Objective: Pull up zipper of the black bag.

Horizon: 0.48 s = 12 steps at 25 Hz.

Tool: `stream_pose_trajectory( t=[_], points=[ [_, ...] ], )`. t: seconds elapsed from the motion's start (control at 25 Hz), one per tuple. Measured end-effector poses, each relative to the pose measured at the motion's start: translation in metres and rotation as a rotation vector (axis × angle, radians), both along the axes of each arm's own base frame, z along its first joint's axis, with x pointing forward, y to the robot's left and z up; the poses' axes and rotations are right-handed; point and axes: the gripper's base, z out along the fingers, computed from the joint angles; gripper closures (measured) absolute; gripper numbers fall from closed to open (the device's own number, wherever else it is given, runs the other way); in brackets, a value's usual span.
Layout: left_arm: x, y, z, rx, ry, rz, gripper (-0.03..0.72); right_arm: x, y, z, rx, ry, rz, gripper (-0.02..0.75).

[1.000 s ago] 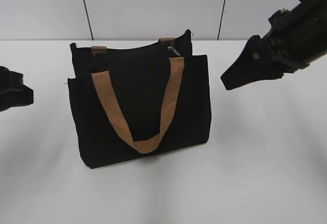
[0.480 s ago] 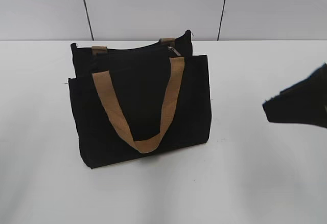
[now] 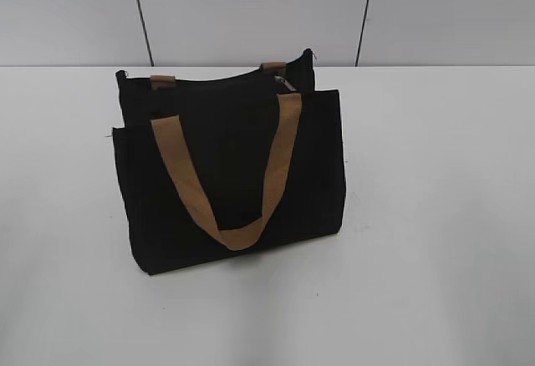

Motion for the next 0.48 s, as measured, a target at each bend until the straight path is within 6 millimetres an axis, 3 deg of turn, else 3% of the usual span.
stream_pose_trajectory(
  t=[0.24,0.48],
  points=[
    [-0.026,0.013,-0.010,-0.016,-0.099,0.007,0.307,-0.042,-0.019,0.000,-0.040,-0.077,-0.113,0.365],
    [-0.050,0.024,-0.015,-0.063,-0.229,0.004,0.307,-0.072,-0.032,-0.026,-0.037,-0.158,-0.190,0.365]
  ],
)
